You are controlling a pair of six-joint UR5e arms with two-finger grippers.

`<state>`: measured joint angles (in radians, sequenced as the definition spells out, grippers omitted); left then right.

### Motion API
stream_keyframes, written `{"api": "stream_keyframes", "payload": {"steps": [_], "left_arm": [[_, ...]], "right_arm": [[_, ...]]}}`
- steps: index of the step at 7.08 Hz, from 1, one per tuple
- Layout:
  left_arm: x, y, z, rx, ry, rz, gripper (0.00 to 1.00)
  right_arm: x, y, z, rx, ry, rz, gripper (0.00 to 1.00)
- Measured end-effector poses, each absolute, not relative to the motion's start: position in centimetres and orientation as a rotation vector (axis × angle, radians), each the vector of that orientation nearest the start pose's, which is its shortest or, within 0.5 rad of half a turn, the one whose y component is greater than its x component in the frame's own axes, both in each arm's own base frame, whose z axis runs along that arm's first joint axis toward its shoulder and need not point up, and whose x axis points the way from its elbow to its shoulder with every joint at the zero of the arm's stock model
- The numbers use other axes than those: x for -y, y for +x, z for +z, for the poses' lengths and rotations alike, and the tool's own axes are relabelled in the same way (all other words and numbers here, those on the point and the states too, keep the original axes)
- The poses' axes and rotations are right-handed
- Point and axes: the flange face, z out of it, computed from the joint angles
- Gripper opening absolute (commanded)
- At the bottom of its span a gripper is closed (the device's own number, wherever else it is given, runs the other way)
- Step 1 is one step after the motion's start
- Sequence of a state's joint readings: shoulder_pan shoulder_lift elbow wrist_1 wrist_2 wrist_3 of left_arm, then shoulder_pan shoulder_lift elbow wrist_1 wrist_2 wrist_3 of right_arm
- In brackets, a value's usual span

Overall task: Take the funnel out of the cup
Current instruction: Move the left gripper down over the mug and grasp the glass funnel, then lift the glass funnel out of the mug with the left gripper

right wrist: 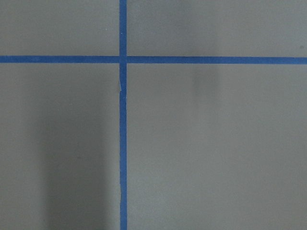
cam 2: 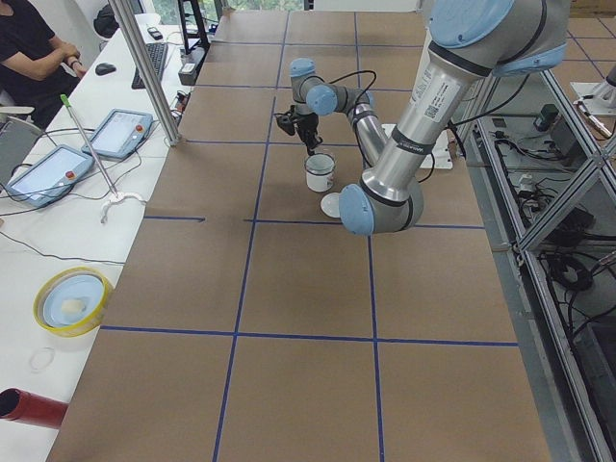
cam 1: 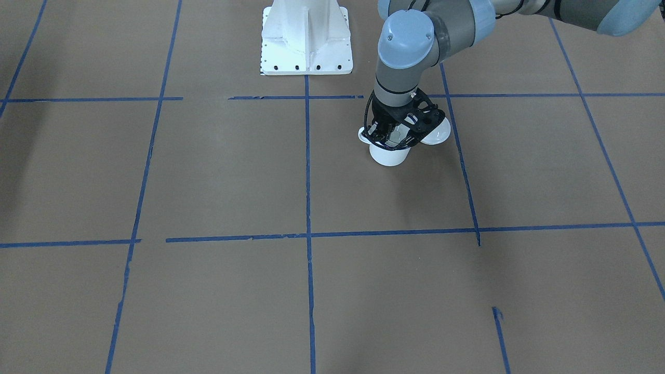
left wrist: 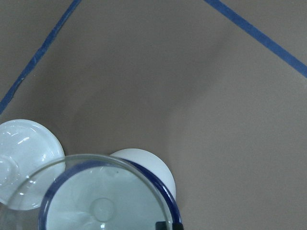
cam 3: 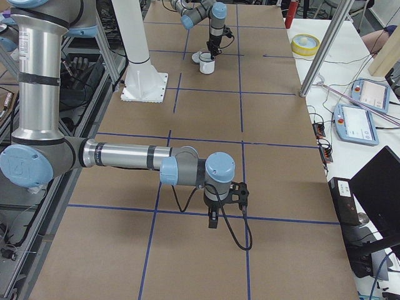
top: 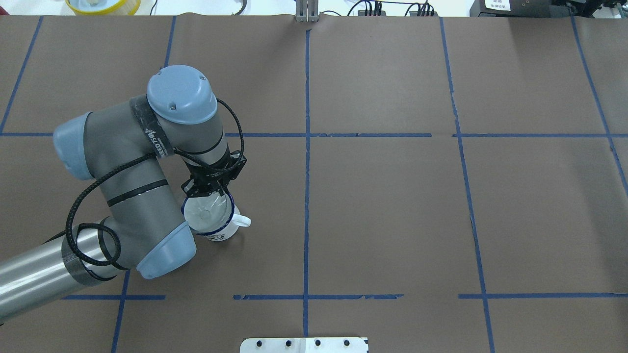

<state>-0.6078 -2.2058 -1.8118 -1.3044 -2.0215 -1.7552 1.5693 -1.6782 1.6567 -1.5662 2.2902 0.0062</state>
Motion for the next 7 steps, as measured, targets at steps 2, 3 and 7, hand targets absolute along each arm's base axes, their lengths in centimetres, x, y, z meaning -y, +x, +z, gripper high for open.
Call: {"api": "stream_keyframes", "payload": {"steps": [2, 3, 7], "left_arm": [[43.5, 45.6, 20.4, -0.702, -0.298, -0.624, 0.0], [43.7, 43.6, 18.7, -0.711, -0.285, -0.64, 0.0], [49.4, 33.8, 12.4, -0.849, -0.134, -0.78, 0.0]], "right_arm": [[44.5, 6.7, 67.0, 0.719, -0.019, 0.01, 1.0], [44.5, 6.7, 67.0, 0.719, -0.019, 0.01, 1.0], [44.5, 6.7, 67.0, 0.719, -0.019, 0.01, 1.0]]}}
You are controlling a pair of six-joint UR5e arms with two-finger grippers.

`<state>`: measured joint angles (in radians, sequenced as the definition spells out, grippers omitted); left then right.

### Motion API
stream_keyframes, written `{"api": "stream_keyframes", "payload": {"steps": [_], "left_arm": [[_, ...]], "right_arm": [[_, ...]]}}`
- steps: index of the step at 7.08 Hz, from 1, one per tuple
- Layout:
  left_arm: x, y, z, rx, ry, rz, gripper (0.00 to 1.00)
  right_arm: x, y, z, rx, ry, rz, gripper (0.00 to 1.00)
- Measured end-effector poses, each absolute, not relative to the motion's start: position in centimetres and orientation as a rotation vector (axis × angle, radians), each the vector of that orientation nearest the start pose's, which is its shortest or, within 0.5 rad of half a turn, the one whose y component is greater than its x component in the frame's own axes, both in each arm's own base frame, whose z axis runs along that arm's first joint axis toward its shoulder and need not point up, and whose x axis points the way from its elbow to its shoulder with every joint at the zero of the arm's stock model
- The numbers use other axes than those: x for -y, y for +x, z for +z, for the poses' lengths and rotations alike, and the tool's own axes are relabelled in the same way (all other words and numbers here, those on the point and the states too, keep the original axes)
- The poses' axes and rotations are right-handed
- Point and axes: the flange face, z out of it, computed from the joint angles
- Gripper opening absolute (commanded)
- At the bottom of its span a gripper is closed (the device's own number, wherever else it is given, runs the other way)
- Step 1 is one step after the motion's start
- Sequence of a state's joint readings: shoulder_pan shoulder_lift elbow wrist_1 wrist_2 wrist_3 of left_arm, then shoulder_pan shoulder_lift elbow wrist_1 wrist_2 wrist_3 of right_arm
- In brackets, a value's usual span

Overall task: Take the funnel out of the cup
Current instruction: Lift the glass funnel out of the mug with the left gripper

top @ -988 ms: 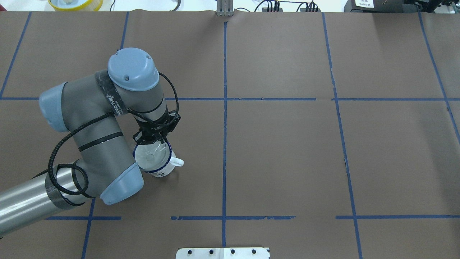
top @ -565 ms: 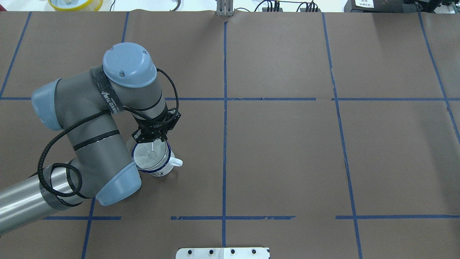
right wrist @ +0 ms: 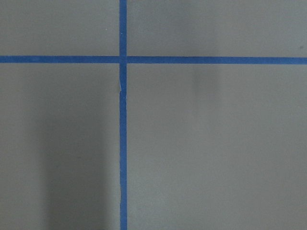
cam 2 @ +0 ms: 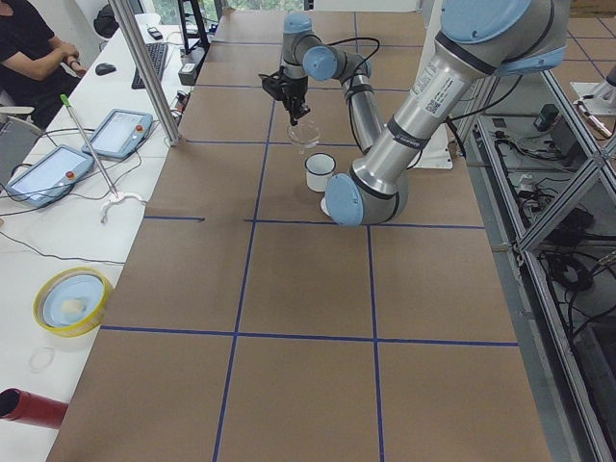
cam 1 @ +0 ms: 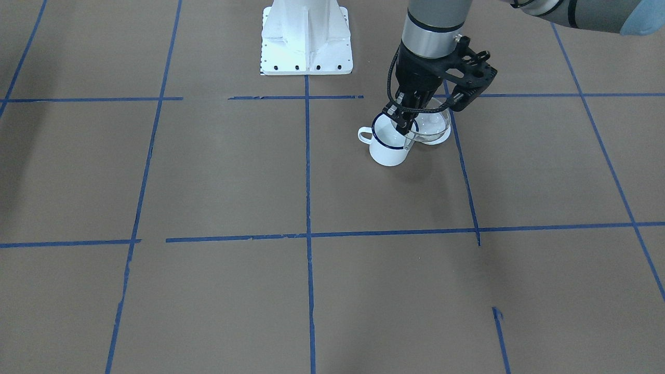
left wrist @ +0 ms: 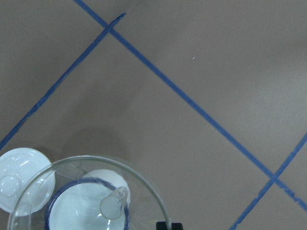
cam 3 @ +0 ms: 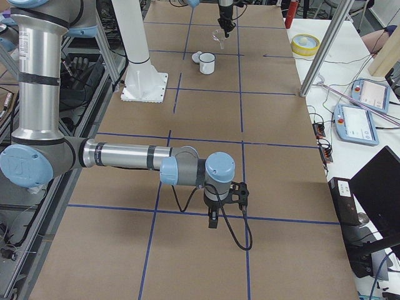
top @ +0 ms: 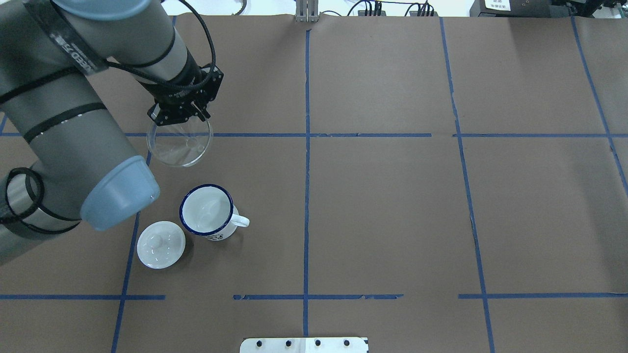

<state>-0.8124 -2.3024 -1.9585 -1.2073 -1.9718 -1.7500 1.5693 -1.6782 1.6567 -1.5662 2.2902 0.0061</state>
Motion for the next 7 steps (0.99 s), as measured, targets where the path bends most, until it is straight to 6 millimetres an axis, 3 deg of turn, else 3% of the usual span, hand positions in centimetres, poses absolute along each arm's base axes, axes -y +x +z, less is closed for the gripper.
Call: {"api": "stream_keyframes", "payload": {"steps": [1, 2, 5, 7], "left_arm": [[51.6, 32.5, 12.8, -0.914, -0.093, -0.829, 0.0], [53.6, 32.3, 14.4, -0.99, -0.048, -0.888, 0.0], [59.2, 34.4, 21.1, -1.212, 0.072, -1.053, 0.0], [62.0, 36.4, 27.5, -1.35, 0.166, -1.128, 0.0]], "right_arm": [[44.5, 6.7, 67.0, 0.719, -0.019, 0.01, 1.0], [44.5, 6.7, 67.0, 0.719, -0.019, 0.011, 1.0], [44.5, 6.7, 67.0, 0.719, -0.019, 0.011, 1.0], [44.5, 6.7, 67.0, 0.719, -0.019, 0.01, 1.0]]}}
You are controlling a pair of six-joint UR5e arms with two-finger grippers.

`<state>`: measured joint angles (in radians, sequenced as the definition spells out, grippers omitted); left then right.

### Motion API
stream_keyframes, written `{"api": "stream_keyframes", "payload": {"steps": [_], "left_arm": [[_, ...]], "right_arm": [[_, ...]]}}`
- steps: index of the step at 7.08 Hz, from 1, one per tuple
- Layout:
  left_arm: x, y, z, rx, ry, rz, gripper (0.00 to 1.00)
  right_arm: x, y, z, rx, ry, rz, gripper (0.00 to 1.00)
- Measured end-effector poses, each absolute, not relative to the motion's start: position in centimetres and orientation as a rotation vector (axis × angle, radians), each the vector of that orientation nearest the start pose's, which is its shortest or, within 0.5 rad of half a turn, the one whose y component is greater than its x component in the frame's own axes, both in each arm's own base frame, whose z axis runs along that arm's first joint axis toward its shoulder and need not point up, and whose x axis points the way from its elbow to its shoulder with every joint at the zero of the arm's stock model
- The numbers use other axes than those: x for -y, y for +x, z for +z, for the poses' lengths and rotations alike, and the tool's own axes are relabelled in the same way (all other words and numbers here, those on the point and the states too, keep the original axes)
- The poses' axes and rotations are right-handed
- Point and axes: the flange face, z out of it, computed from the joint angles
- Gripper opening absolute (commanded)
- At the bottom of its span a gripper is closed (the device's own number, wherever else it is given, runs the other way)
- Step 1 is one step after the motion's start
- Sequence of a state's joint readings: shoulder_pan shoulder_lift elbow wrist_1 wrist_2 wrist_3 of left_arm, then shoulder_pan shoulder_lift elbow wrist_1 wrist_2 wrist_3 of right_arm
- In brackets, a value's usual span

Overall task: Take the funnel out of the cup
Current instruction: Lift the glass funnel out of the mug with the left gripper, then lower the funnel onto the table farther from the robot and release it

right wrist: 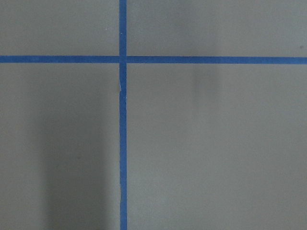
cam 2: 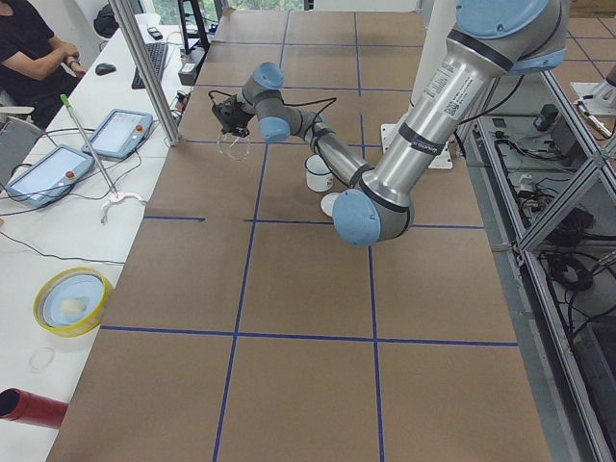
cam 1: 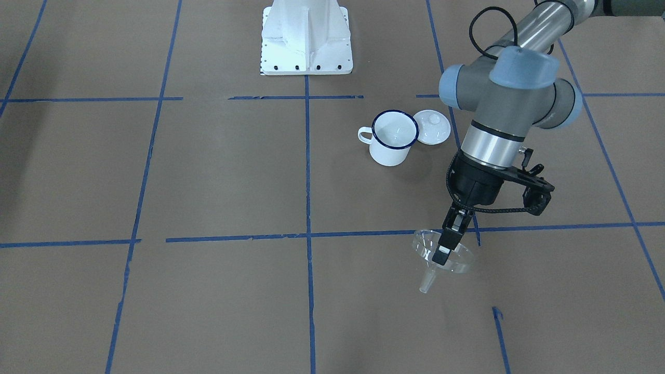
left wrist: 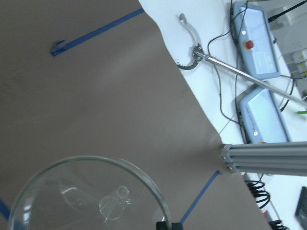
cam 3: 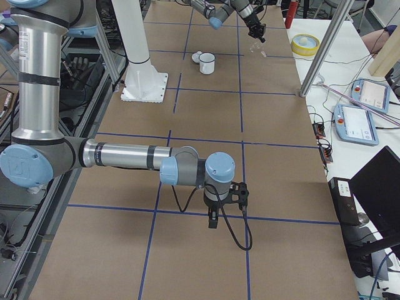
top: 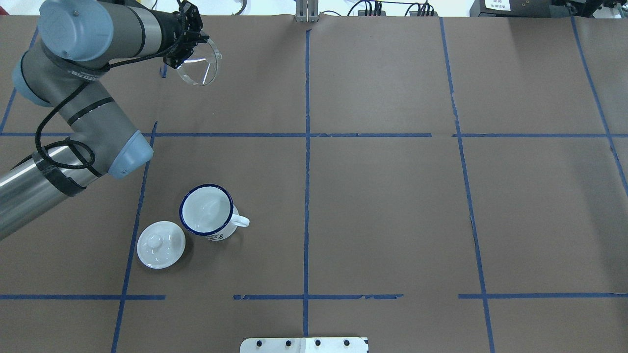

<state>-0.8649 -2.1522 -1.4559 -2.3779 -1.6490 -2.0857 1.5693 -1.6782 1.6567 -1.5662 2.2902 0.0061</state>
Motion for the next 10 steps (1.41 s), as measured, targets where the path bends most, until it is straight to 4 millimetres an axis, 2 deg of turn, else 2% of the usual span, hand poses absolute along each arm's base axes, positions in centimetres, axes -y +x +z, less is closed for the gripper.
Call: {"api": "stream_keyframes", "payload": {"steps": [1, 2, 5, 10], "left_arm": [[61.5, 37.2, 30.6, -1.394, 0.198, -1.138, 0.0], [60.6, 37.8, 32.6, -1.428, 0.215, -1.141, 0.0], [59.9, 39.0, 34.6, -1.474, 0.239, -1.158, 0.0], [58.7, 42.4, 37.5, -1.478, 0.231, -1.141, 0.0]], "right_arm": [[44.5, 6.7, 67.0, 0.719, -0.019, 0.01, 1.0], [44.5, 6.7, 67.0, 0.719, -0.019, 0.01, 1.0], [44.5, 6.7, 67.0, 0.719, -0.019, 0.01, 1.0], [44.5, 6.7, 67.0, 0.719, -0.019, 0.01, 1.0]]}}
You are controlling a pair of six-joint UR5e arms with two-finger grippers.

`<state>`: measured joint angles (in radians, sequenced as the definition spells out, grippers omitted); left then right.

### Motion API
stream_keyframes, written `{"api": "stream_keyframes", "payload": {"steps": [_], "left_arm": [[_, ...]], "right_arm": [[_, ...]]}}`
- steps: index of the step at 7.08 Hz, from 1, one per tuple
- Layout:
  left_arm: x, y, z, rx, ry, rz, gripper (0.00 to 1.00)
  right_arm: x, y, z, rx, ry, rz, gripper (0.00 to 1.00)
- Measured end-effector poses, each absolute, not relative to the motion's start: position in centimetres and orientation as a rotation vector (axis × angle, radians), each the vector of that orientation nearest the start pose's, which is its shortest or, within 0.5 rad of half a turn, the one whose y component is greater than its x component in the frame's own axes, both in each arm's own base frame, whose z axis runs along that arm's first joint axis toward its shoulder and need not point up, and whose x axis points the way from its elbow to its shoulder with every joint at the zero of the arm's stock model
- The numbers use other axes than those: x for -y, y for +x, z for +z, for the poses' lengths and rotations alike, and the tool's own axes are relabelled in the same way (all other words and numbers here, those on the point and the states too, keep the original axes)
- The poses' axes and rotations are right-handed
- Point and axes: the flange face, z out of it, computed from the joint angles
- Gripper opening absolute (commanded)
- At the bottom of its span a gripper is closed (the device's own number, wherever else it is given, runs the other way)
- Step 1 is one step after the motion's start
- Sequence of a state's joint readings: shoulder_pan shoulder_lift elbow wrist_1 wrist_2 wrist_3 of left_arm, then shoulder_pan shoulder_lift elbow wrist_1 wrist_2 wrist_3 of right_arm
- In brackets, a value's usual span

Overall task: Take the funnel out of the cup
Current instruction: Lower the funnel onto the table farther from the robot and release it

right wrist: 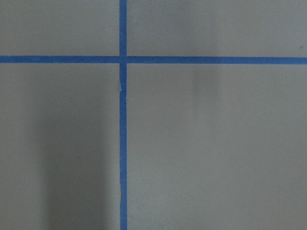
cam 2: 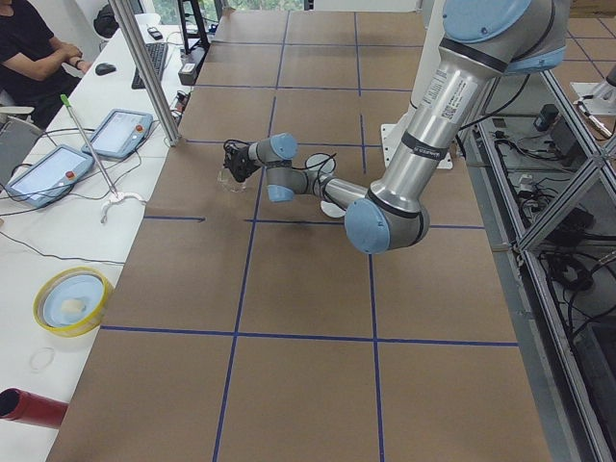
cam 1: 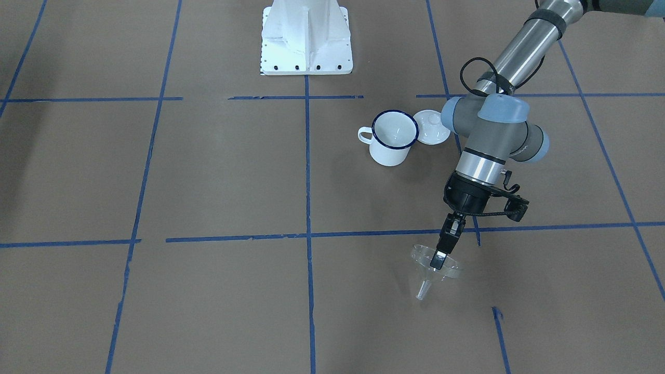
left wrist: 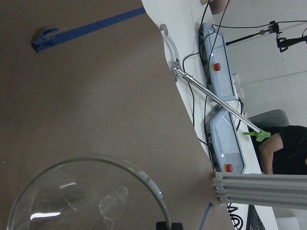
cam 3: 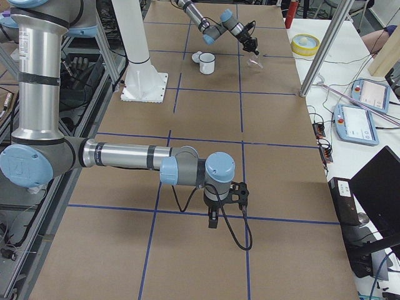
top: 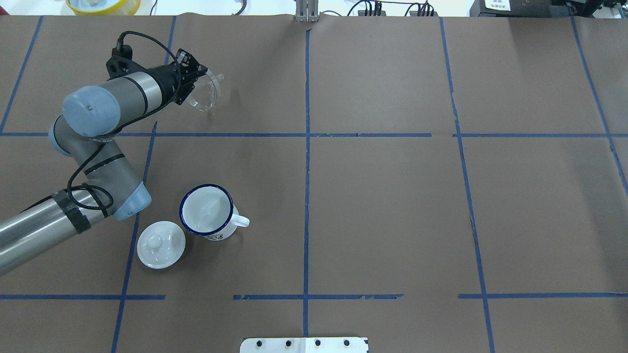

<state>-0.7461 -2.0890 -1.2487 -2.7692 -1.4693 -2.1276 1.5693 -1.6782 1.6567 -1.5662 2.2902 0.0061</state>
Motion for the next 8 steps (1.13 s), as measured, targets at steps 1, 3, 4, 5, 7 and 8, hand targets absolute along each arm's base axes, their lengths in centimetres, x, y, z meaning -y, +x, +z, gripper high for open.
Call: {"api": "stream_keyframes", "payload": {"steps": [1, 3, 4, 5, 7, 8], "left_arm": [[58.58, 42.78, 37.72, -1.473, 0.227, -1.139, 0.18], [58.29, 43.23, 37.83, -1.471, 0.222, -1.133, 0.51], [58.18, 43.4, 37.86, -1.471, 0.22, -1.13, 0.7], [58.11, 43.47, 37.87, -1.47, 0.219, -1.128, 0.93], [57.95, 43.42, 37.95, -1.466, 0.225, -1.117, 0.99], [57.8, 43.23, 37.63, -1.468, 0.235, -1.099, 0.99]], "right_arm": [[44.51, 6.7, 67.02, 0.719, -0.019, 0.011, 1.0], [44.51, 6.7, 67.03, 0.719, -0.019, 0.011, 1.0], [44.5, 6.7, 67.02, 0.719, -0.019, 0.011, 1.0], [44.51, 6.7, 67.01, 0.719, -0.019, 0.01, 1.0], [44.51, 6.7, 67.01, 0.719, -0.019, 0.01, 1.0], [44.51, 6.7, 67.01, 0.719, -0.019, 0.01, 1.0]]}}
